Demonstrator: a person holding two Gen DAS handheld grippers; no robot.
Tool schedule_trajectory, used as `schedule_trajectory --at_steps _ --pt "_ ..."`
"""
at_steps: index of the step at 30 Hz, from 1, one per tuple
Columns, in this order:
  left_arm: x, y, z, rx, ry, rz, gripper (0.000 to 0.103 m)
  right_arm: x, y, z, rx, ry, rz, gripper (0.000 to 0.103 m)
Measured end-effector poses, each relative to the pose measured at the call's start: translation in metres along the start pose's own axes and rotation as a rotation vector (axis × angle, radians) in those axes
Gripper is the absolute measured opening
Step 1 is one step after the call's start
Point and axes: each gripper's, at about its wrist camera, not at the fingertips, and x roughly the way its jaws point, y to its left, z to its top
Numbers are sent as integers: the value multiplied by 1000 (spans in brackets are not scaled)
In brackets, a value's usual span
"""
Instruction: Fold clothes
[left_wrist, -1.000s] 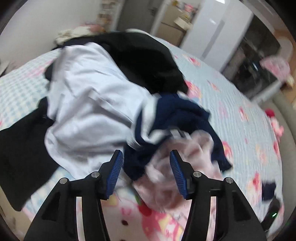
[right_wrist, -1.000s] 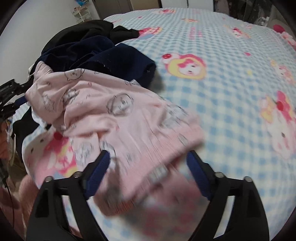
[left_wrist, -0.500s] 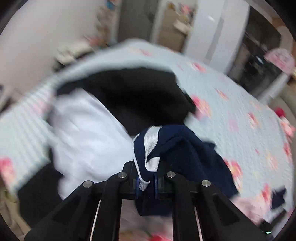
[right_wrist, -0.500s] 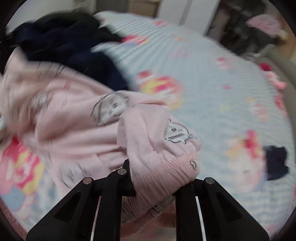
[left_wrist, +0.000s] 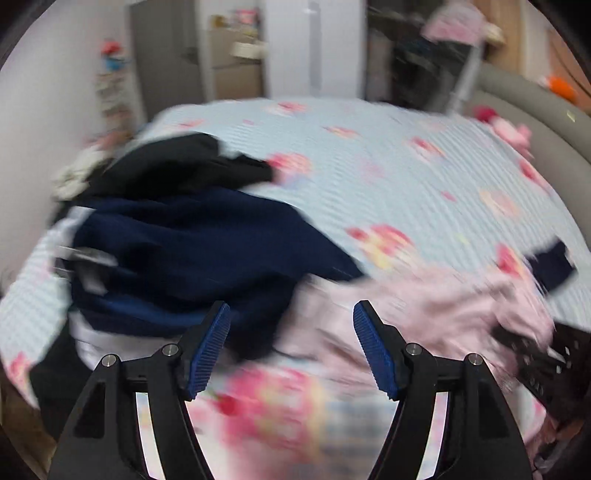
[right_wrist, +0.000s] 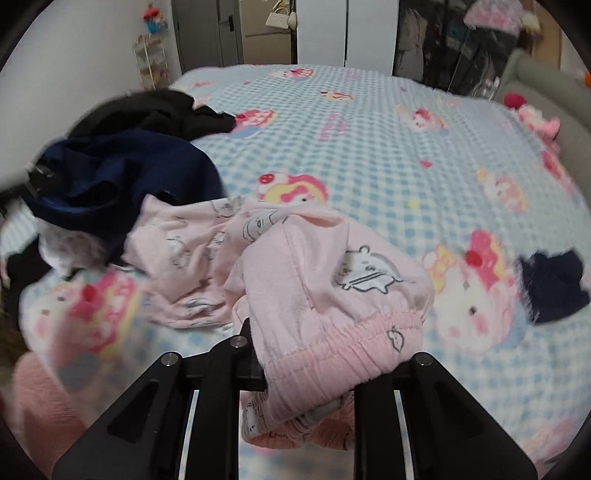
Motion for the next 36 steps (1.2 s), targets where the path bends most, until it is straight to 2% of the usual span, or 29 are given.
schedule_trajectory --at_steps 4,9,11,12,14,15,16,18,19,20,22,23,24,26,28,30,31,32,34,35,36 --pt "5 -60 -16 34 52 -181 71 -27 -25 -3 41 -58 -18 18" --pt "5 -128 -28 46 98 -383 71 -74 -68 -11 150 -132 -9 17" --pt "2 -152 -36 49 104 -509 71 -104 -88 -17 239 -201 64 17" --pt "0 -162 -40 42 108 -592 72 -116 -97 -21 298 -232 136 17" --pt "-2 -182 -52 23 126 -772 75 -121 -103 -29 353 -215 286 18" --pt "0 -190 -59 15 141 -809 75 -116 -100 -33 337 -178 324 18" --pt "3 -197 -67 10 155 -823 75 -110 -98 -39 321 -147 307 18" --pt "9 -210 -81 7 188 -835 75 -96 -97 -51 289 -96 170 21" --pt "12 -215 -87 13 209 -828 75 -89 -99 -57 293 -72 144 21" --pt "13 -217 -91 11 215 -828 75 -85 -104 -63 326 -53 169 21" --pt "10 -219 -96 1 197 -832 65 -79 -116 -72 390 -34 227 22" --pt "10 -219 -95 -2 170 -817 50 -79 -118 -74 394 -37 233 24" --pt "12 -220 -93 15 154 -746 40 -79 -119 -75 399 -40 239 25" --pt "16 -223 -90 63 130 -567 27 -79 -122 -78 405 -47 249 36" --pt "23 -217 -86 115 108 -344 24 -81 -124 -78 399 -56 250 40" --pt "32 -195 -81 72 138 -291 22 -85 -132 -82 395 -62 185 43" --pt "33 -183 -80 35 165 -339 22 -87 -136 -84 394 -64 146 47" --pt "34 -172 -80 -7 194 -410 28 -89 -140 -87 393 -67 107 49" --pt "21 -173 -84 2 203 -524 49 -88 -151 -91 419 -62 86 49" --pt "13 -180 -87 21 199 -588 67 -85 -157 -94 442 -58 110 49" --pt "3 -189 -92 41 197 -667 74 -83 -162 -96 465 -55 137 49"
